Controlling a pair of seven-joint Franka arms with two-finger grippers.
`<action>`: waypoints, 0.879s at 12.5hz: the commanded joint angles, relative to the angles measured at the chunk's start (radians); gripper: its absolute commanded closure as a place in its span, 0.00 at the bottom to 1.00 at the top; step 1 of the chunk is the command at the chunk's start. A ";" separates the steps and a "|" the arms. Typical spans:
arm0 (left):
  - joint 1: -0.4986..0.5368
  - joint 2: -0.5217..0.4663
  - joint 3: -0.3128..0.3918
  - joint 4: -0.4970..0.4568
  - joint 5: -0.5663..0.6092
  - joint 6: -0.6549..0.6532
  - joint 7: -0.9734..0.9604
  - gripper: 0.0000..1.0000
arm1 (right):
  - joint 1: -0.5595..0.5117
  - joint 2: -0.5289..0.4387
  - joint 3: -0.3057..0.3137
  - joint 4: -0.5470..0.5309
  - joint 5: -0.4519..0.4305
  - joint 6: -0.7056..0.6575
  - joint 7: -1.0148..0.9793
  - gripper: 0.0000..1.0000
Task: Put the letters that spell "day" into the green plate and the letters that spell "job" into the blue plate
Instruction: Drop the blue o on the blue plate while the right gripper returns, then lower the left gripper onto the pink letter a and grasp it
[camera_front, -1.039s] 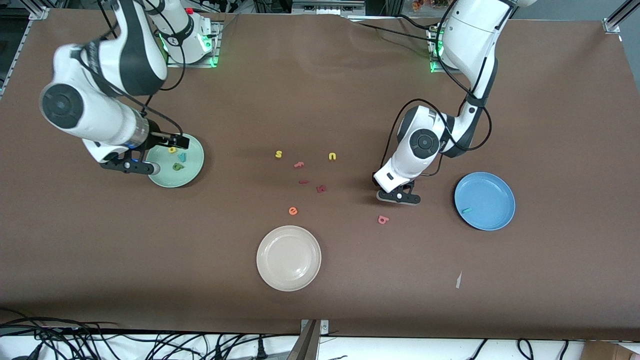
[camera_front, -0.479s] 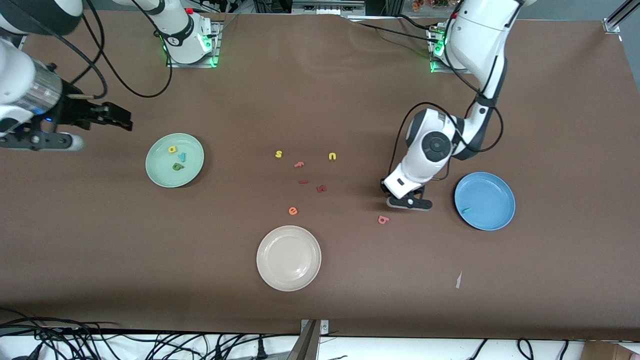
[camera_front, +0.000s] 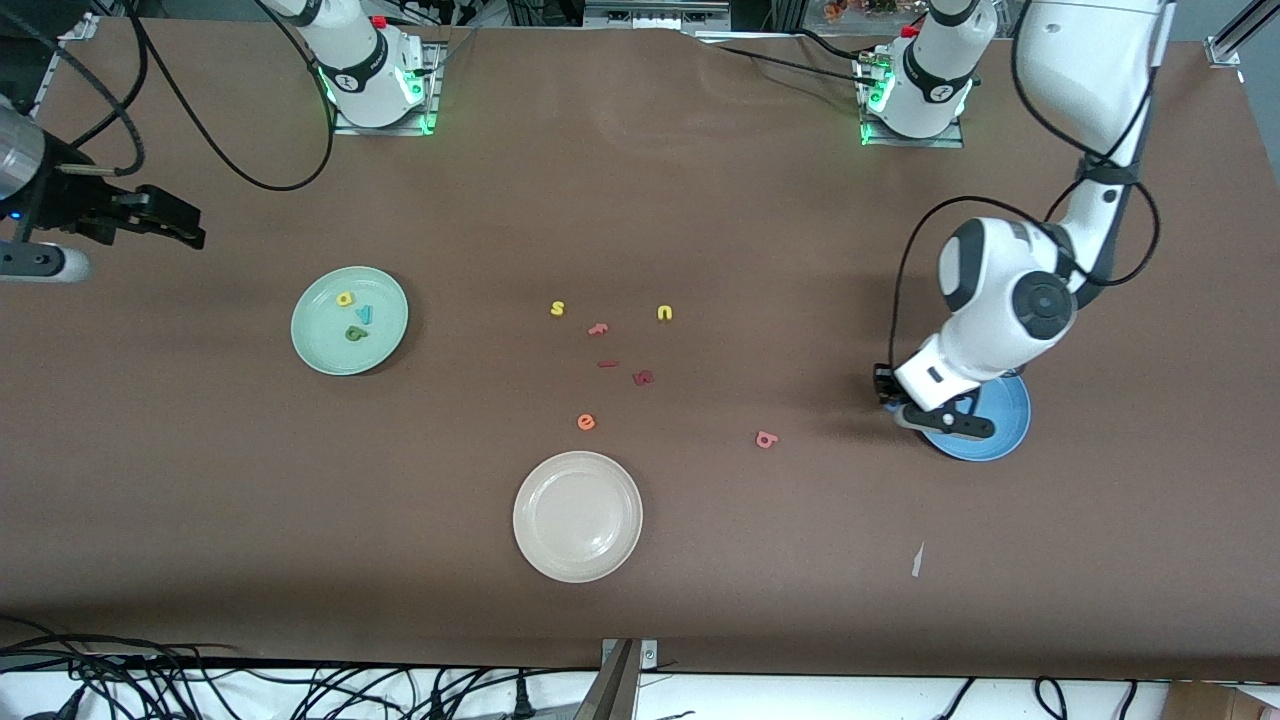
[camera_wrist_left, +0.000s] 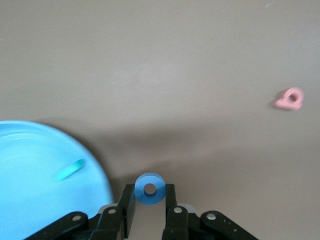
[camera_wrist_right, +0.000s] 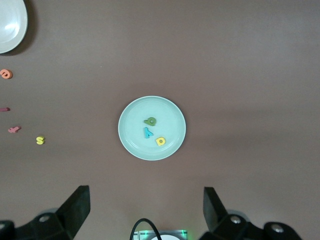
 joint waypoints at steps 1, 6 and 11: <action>0.047 -0.046 0.014 -0.072 0.030 0.001 0.156 0.75 | -0.142 -0.114 0.143 -0.131 -0.010 0.013 0.008 0.00; 0.045 -0.040 0.029 -0.058 0.030 0.009 0.190 0.22 | -0.162 -0.167 0.137 -0.218 -0.003 0.106 -0.002 0.00; -0.063 0.047 -0.011 0.061 -0.058 0.019 0.117 0.23 | -0.155 -0.160 0.134 -0.216 -0.006 0.106 -0.002 0.00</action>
